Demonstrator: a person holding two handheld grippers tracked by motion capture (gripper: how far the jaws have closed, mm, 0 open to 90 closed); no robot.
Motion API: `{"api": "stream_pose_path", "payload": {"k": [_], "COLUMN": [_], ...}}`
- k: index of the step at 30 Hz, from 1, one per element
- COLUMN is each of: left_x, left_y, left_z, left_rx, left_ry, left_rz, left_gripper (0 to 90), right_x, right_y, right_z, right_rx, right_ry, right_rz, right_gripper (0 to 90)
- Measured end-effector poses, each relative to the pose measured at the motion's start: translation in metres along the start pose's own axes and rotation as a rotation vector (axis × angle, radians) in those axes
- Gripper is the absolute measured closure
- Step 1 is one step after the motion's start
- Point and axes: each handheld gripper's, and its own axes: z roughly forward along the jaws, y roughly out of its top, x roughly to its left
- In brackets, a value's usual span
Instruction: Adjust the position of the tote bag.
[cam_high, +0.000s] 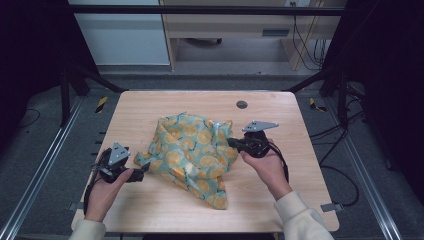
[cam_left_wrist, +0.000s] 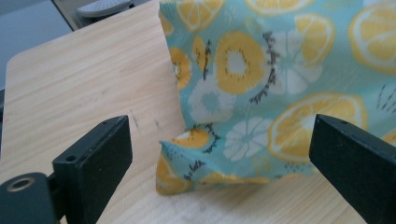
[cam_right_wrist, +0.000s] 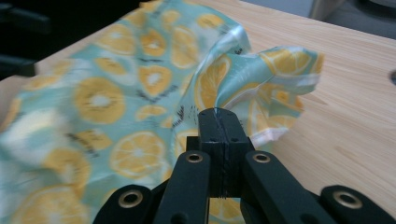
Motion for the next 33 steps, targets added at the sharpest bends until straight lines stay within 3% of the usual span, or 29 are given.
{"api": "stream_pose_path", "payload": {"k": [8, 12, 19, 24, 26, 28, 33], "left_x": [0.008, 0.013, 0.018, 0.015, 0.01, 0.007, 0.006], "left_y": [0.033, 0.058, 0.081, 0.095, 0.106, 0.109, 0.112], "left_z": [0.01, 0.031, 0.06, 0.071, 0.077, 0.083, 0.096], "left_rx": [0.006, 0.06, 0.098, 0.089, 0.079, 0.096, 0.107], "left_ry": [-0.005, -0.004, -0.012, -0.03, -0.04, -0.013, -0.033], "left_rz": [0.018, 0.061, 0.061, 0.074, 0.108, 0.164, 0.176], "left_gripper": [7.1, 7.0, 8.0, 8.6, 9.4, 10.1, 12.3], "right_x": [0.027, 0.035, 0.033, 0.034, 0.035, 0.036, 0.036], "right_y": [0.004, 0.003, 0.005, 0.007, 0.008, 0.009, 0.011], "right_z": [-0.003, -0.003, -0.002, -0.001, 0.0, 0.0, -0.002], "right_rx": [-0.007, -0.004, -0.011, -0.021, -0.022, -0.026, -0.035], "right_ry": [0.066, 0.088, 0.102, 0.105, 0.109, 0.112, 0.123], "right_rz": [-0.052, -0.067, -0.051, -0.044, -0.042, -0.041, -0.033], "right_gripper": [90.0, 90.0, 90.0, 90.0, 90.0, 90.0, 90.0]}}
